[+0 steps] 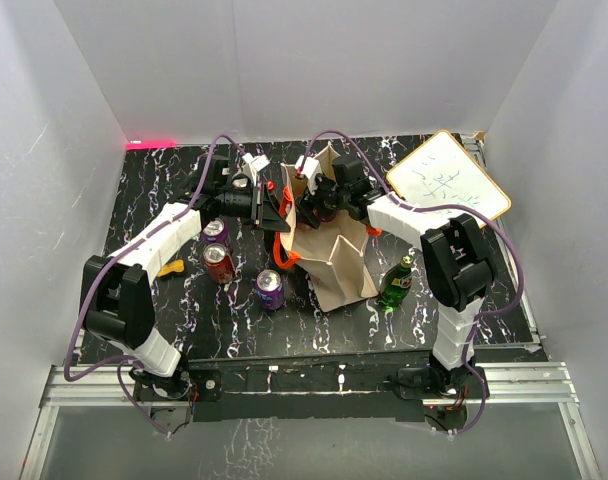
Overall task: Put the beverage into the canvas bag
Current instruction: Adjust the drink in the canvas bag.
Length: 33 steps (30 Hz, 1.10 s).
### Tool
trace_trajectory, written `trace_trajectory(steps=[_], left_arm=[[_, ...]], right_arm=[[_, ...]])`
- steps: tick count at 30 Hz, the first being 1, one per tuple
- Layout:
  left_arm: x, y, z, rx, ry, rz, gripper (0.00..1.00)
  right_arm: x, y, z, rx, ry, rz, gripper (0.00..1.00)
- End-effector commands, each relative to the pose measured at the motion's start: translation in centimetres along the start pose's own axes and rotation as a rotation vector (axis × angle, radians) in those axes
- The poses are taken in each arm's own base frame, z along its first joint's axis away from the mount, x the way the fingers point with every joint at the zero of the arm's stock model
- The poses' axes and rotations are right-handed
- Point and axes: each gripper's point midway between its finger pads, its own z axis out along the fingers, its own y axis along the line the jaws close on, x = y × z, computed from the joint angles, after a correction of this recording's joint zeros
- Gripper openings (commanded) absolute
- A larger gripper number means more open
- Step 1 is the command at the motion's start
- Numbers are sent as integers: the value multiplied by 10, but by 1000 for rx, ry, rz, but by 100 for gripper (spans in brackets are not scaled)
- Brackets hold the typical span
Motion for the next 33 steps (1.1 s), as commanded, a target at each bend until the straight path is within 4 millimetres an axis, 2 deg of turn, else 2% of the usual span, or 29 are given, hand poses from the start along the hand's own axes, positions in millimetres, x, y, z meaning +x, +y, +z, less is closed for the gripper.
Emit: trace_trajectory(steps=[1, 13, 18, 20, 24, 26, 29, 33], left_arm=[[4, -5, -4, 18, 6, 3, 0], [2, -8, -5, 24, 3, 1, 0], [1, -13, -6, 34, 2, 8, 0], [0, -18, -7, 53, 4, 16, 0], [-6, -35, -13, 99, 1, 46, 0], [-12, -46, -17, 120, 0, 71, 0], [-22, -60, -22, 142, -10, 108, 0], [-30, -71, -26, 154, -21, 136, 0]], right_arm=[[-6, -28, 4, 102, -16, -52, 61], [-4, -36, 3, 146, 8, -35, 72], [-7, -37, 2, 147, 3, -38, 71], [-10, -37, 1, 146, -2, -41, 65], [-22, -38, -7, 161, -24, -31, 44], [-27, -38, -11, 168, -32, -28, 36], [-28, -42, -15, 189, -25, -30, 30], [-29, -48, -20, 226, -13, -41, 27]])
